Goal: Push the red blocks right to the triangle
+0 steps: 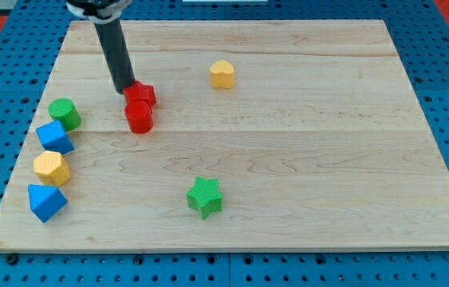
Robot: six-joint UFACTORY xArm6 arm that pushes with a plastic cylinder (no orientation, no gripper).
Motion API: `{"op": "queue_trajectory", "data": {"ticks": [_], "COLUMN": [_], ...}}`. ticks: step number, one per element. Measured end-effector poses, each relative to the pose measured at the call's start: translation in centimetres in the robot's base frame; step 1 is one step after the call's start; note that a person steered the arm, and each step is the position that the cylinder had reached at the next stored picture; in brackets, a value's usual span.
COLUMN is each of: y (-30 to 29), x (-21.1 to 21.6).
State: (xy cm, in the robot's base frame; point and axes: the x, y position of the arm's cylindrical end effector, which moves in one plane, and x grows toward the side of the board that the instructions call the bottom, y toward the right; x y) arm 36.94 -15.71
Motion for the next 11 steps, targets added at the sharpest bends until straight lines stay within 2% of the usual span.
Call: {"op": "queue_trajectory", "data": {"ticks": [1,3,4,5,6,7,9,10,11], "y": [-0.1,3.2,5.5,7.1,5.1,5.3,1.3,5.7,3.7], "x": [-3.9,4.1,5.3,9.4,13.3,14.4,14.4,15.2,19.1]}}
